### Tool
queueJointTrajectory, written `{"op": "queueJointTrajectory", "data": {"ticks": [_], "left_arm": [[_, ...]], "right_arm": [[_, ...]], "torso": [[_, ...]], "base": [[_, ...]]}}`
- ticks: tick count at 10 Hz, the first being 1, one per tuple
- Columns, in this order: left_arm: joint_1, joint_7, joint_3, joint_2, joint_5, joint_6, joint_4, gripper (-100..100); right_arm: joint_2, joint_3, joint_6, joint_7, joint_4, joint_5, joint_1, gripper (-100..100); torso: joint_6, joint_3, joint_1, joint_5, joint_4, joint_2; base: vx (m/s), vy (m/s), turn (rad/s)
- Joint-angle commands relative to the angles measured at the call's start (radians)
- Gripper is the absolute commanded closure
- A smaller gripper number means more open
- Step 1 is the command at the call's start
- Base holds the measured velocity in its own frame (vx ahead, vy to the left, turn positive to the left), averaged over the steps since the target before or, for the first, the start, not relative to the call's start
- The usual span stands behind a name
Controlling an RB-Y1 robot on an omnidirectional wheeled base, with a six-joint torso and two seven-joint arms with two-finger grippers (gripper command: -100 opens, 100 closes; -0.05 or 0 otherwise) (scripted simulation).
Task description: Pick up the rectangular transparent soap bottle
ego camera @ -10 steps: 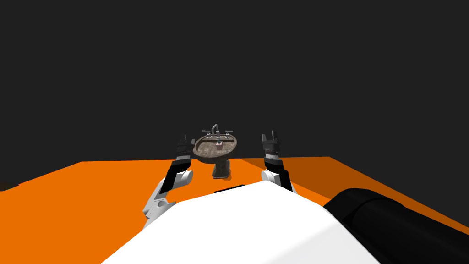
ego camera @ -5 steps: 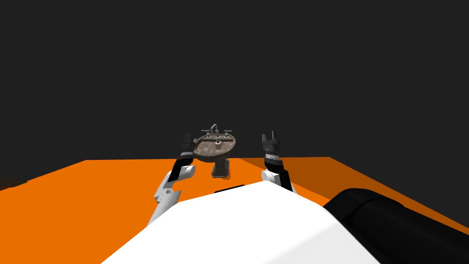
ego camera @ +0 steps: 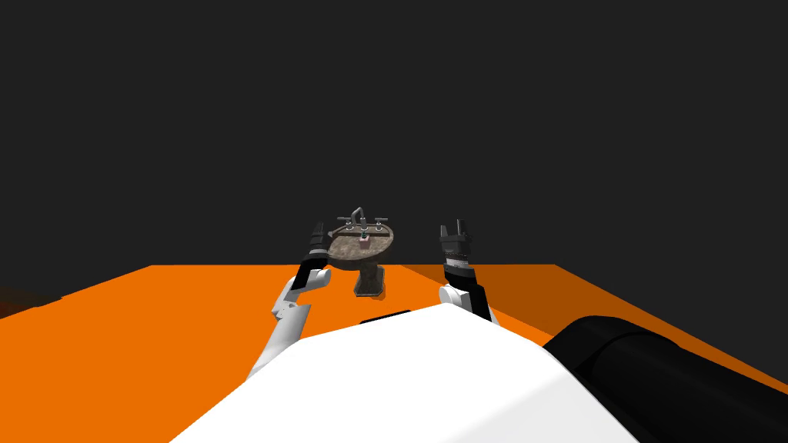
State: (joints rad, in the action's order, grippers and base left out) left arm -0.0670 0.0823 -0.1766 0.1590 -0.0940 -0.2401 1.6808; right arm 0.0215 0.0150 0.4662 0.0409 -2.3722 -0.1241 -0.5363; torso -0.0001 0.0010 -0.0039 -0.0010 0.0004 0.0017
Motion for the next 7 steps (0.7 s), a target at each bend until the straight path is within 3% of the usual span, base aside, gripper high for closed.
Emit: {"op": "queueJointTrajectory", "data": {"ticks": [1,4,5,6,7], "left_arm": [[-0.029,-0.006,-0.004,-0.005,0.001,0.013,-0.043,-100],[-0.114,-0.012,-0.024,-0.004,-0.001,0.052,-0.128,-100],[-0.120,-0.012,-0.024,-0.004,-0.001,0.052,-0.154,-100],[-0.165,-0.014,-0.033,-0.004,-0.003,0.072,-0.185,-100],[-0.165,-0.014,-0.033,-0.004,-0.003,0.072,-0.209,-100]], "right_arm": [[0.000,0.000,0.000,0.000,0.000,0.000,0.000,0],[0.000,0.000,0.000,0.000,0.000,0.000,0.000,0],[0.000,0.000,0.000,0.000,0.000,0.000,0.000,0],[0.000,0.000,0.000,0.000,0.000,0.000,0.000,0],[0.000,0.000,0.000,0.000,0.000,0.000,0.000,0]], "torso": [[0.000,0.000,0.000,0.000,0.000,0.000],[0.000,0.000,0.000,0.000,0.000,0.000],[0.000,0.000,0.000,0.000,0.000,0.000],[0.000,0.000,0.001,0.000,0.000,0.000],[0.000,0.000,0.000,0.000,0.000,0.000]], "base": [[-0.031,-0.046,0.015],[-0.030,-0.055,0.025],[-0.028,-0.048,0.016],[-0.031,-0.056,0.041],[-0.029,-0.049,0.013]]}}
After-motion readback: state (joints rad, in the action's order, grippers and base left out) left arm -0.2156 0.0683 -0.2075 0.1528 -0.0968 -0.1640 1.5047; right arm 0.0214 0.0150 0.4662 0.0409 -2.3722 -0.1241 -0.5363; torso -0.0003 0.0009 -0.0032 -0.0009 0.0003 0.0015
